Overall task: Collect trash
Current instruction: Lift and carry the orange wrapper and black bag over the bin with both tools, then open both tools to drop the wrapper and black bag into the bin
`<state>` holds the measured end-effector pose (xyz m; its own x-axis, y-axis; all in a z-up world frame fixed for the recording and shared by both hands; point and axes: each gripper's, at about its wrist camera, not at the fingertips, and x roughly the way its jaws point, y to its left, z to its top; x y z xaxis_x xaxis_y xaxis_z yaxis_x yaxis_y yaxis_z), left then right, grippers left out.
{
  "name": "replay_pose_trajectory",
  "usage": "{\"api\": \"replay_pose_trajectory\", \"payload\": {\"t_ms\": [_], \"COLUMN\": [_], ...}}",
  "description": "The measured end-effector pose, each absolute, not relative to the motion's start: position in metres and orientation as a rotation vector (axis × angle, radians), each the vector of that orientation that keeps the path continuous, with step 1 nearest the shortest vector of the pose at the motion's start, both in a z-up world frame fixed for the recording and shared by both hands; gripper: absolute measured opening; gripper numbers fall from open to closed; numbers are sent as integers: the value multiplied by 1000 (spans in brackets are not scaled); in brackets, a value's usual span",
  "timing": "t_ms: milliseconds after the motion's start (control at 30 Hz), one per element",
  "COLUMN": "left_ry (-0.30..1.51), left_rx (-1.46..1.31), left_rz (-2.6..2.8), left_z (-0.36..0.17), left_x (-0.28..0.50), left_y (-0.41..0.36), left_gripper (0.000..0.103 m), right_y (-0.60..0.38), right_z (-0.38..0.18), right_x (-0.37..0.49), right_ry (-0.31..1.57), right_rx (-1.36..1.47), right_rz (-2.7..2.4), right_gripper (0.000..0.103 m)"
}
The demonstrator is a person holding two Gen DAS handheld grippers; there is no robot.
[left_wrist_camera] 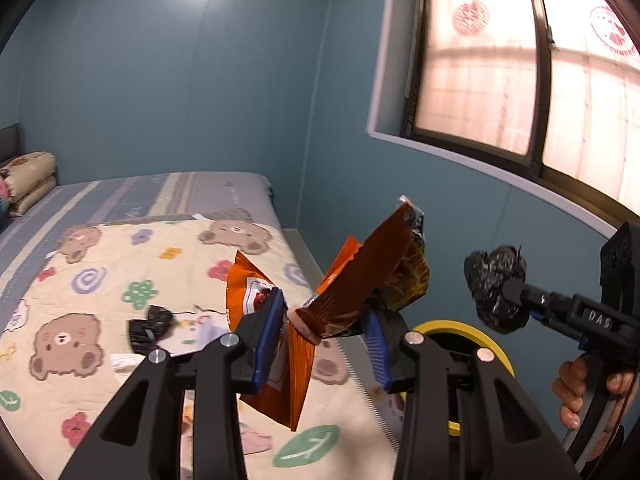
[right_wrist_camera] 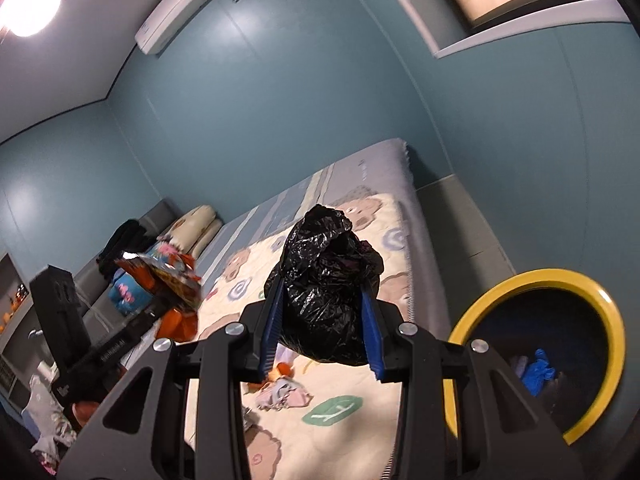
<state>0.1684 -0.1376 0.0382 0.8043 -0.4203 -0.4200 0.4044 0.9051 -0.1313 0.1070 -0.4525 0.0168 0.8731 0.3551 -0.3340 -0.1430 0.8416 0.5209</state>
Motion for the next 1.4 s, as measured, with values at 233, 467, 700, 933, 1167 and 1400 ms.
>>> {"api": "replay_pose_trajectory", "payload": {"t_ms": [233,467,700,933,1167,1400], "left_ry": [511,573,625,675,739,796], "left_rx": [5,-7,1,35,75,100], "left_rz": [-519,-593,-650,-679,-706,-729], "left_z": [18,-3,-26,-48,-78,-108], "left_x": [181,193,203,216,227,234], "left_y": [-189,-231,-271,-305,-334,-351], "left_gripper": [37,37,37,37,37,37], "right_y": [-490,-515,-539,-557,-573,-586], "right_z": [22,18,11,-7,-31,-56], "right_x": [91,96,103,116,135,151], "right_ry": [385,379,382,402,445,487], "right_rx": [515,517,504,505,538,565], "right_rz": [187,118,46,-13,-40,-70], "right_gripper": [34,35,35,35,35,35]}}
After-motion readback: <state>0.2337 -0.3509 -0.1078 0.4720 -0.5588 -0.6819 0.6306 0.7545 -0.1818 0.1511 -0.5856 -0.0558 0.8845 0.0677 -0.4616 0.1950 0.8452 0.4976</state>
